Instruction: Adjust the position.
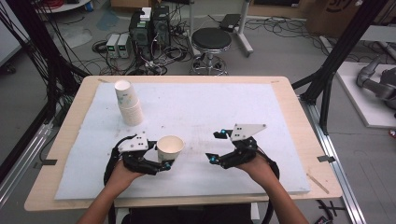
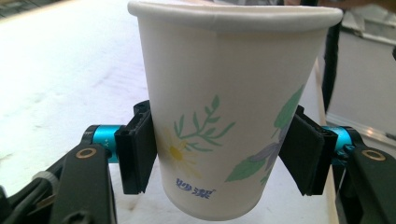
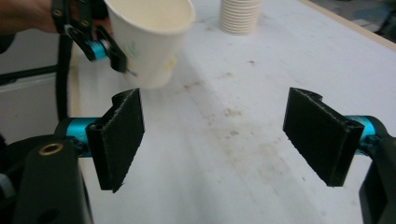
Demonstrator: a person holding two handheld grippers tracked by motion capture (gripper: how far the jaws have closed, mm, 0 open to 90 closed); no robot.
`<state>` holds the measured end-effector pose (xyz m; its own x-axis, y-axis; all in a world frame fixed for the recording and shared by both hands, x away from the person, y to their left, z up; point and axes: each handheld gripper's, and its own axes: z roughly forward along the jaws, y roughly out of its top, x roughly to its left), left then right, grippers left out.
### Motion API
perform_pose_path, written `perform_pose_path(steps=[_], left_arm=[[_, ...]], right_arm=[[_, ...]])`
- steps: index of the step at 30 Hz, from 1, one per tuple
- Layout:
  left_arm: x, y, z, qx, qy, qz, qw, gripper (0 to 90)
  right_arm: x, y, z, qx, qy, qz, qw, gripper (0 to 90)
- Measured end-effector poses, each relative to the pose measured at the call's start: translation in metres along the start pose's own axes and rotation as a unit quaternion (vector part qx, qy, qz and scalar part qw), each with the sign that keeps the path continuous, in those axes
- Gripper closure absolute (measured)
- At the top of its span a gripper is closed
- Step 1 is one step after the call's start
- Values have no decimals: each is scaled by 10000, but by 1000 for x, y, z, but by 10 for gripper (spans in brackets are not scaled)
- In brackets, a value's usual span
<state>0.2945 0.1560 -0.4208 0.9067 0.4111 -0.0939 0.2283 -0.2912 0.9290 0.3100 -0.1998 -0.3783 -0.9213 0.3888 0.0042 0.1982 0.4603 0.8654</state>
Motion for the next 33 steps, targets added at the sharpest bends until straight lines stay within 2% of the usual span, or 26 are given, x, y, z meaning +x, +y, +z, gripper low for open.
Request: perform_pose_path(steps=[4,7,15,23,28,30,33], left_arm=[[4,-6,-8,-217,146,-82,9996,338],[8,-8,-14,-380,274,-135,9988,335],[12,-11,-26,-730,592,-190,9954,334],[14,-17,-37,-945,1041,-174,9899,330],[16,-22,-46,-1044,1378,-192,9848,325],[16,-22,-49,-1107,1443,-218,9831,325],[18,-23,-51,-1140,1478,-239,9821,324]], right_arm=[[-4,-17,-9,-53,-160,219,9996,213],[-7,-31,-16,-129,-365,393,9985,213],[-10,-47,-24,-128,-644,502,9966,213],[-15,-59,-31,-152,-1003,617,9929,213],[-15,-61,-34,-178,-1174,587,9912,213],[-15,-62,-35,-194,-1186,620,9908,212],[-15,-63,-35,-202,-1233,606,9903,213]])
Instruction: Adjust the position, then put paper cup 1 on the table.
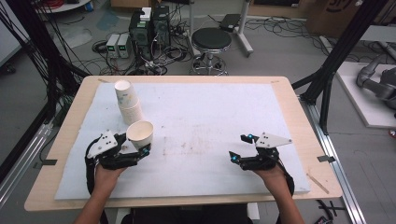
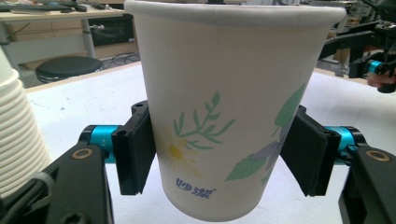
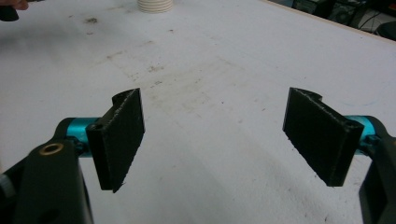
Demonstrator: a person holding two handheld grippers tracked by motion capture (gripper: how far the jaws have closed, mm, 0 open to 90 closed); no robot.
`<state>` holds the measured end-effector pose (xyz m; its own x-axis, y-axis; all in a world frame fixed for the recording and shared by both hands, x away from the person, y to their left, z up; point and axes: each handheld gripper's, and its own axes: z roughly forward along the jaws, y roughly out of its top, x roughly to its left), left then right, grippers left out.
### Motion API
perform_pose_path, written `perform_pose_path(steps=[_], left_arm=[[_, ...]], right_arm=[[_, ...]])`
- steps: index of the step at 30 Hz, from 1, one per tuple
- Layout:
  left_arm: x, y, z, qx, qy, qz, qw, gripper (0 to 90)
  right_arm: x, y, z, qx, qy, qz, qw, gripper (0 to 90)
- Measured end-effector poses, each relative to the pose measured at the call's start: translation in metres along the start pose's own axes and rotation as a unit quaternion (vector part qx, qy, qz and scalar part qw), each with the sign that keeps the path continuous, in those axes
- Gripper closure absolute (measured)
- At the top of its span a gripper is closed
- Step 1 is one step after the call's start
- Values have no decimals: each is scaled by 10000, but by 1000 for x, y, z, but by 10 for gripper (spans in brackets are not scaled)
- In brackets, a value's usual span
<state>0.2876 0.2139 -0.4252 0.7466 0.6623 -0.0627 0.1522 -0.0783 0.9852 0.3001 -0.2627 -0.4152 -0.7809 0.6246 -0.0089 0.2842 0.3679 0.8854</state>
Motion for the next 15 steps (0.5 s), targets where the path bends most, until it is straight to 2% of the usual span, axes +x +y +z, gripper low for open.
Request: perform_pose_path(steps=[11,15], left_arm=[[0,-1,1,52,-2,3,10000,324],[1,-2,-1,25,55,-28,10000,324]], right_arm=[[1,-1,-1,-33,-21,49,10000,213],[-1,-1,-1,-24,-18,62,10000,213]])
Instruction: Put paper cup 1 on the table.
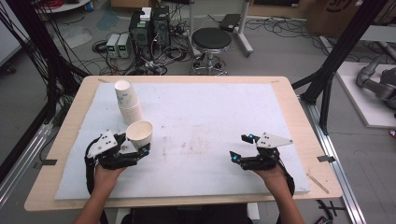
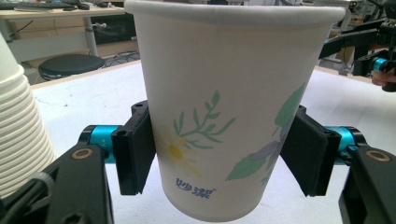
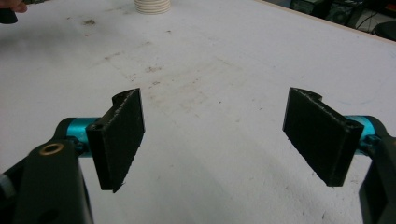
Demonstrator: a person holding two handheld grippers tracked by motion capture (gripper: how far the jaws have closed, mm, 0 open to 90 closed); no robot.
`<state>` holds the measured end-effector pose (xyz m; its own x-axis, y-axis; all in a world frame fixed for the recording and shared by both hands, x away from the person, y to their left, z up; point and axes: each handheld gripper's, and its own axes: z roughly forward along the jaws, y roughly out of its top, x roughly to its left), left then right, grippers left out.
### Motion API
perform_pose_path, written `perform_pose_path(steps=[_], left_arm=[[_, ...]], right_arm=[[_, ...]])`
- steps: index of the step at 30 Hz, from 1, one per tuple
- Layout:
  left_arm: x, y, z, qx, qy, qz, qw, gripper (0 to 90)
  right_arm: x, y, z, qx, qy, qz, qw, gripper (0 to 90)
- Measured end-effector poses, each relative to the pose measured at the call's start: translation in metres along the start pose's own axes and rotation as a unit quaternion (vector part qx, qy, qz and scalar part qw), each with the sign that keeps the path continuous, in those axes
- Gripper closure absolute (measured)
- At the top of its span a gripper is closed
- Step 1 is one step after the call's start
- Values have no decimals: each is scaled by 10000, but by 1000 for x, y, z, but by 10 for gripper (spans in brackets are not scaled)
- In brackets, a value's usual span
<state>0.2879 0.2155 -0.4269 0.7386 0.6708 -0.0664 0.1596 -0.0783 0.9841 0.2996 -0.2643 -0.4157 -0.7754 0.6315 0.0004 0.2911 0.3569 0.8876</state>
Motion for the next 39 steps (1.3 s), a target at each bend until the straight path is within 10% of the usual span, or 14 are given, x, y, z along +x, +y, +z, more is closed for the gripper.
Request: perform_pose_path(steps=[23,39], left_arm=[[51,-15,-52,42,1192,-388,9921,321],[84,-35,-68,695,2270,-673,9691,326]], right_arm=[[-2,-5,-8,-10,-20,-25,10000,213],[-1,-7,-7,80,-19,1,10000,213]])
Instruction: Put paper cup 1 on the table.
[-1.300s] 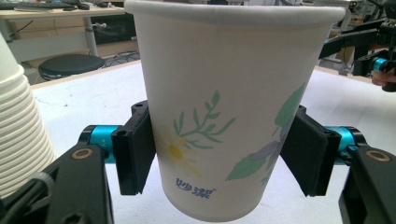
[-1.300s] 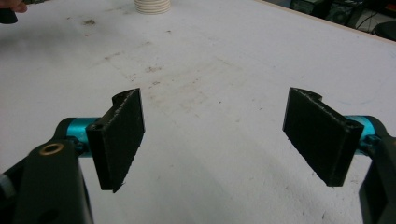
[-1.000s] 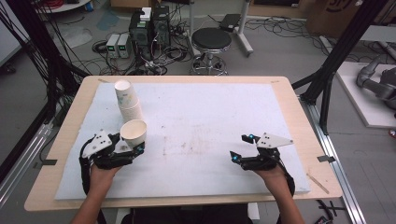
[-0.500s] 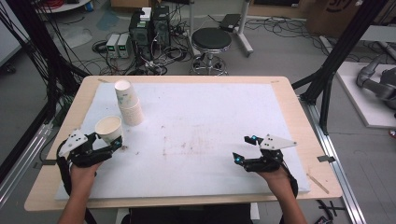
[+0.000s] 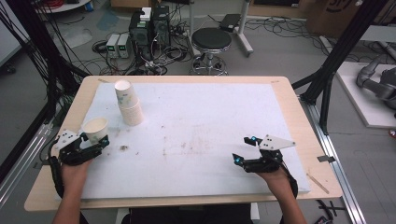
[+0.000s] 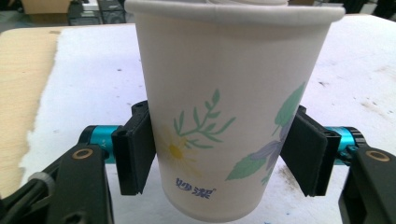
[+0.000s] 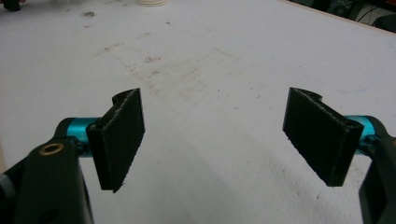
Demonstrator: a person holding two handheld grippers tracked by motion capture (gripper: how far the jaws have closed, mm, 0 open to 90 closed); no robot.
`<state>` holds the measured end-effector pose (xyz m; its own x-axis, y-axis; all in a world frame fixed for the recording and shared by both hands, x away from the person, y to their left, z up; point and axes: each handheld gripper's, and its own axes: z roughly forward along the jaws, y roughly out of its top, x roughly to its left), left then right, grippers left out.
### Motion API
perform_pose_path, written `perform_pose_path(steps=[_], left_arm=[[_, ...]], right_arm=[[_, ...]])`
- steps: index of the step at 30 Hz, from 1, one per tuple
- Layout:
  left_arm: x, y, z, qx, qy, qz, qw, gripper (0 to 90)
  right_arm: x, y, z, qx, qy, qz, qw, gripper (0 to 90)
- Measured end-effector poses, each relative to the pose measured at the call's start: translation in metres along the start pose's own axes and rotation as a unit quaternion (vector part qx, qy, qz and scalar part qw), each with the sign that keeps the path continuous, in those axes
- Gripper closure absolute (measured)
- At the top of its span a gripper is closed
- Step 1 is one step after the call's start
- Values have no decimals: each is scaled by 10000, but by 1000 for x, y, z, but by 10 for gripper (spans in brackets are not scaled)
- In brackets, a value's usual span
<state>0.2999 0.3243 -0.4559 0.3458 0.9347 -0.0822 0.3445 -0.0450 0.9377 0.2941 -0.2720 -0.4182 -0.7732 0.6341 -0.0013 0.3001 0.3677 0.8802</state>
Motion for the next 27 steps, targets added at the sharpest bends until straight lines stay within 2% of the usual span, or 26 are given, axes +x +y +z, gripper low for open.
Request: perform_pose_path(steps=[2,4,7,11,13,18,23,27], left_arm=[[-1,0,1,69,17,65,10000,327],[-3,1,2,280,111,133,9995,329],[-4,2,4,586,242,209,9978,332],[-7,2,6,845,314,275,9955,332],[-9,2,6,897,360,306,9949,332],[-8,1,1,1030,392,173,9938,333],[-10,-1,-3,1181,444,222,9918,332],[-9,-3,-6,1233,432,154,9913,325]], right_arm=[[1,0,0,9,16,0,10000,213],[1,0,0,19,7,-14,10000,213],[1,0,-1,23,5,2,10000,213],[1,0,-2,27,-20,3,10000,213],[0,0,-2,8,-28,-13,10000,214],[0,0,-3,10,-22,-30,10000,214],[1,0,-3,18,-16,-34,10000,214],[1,1,-3,18,8,-32,10000,214]])
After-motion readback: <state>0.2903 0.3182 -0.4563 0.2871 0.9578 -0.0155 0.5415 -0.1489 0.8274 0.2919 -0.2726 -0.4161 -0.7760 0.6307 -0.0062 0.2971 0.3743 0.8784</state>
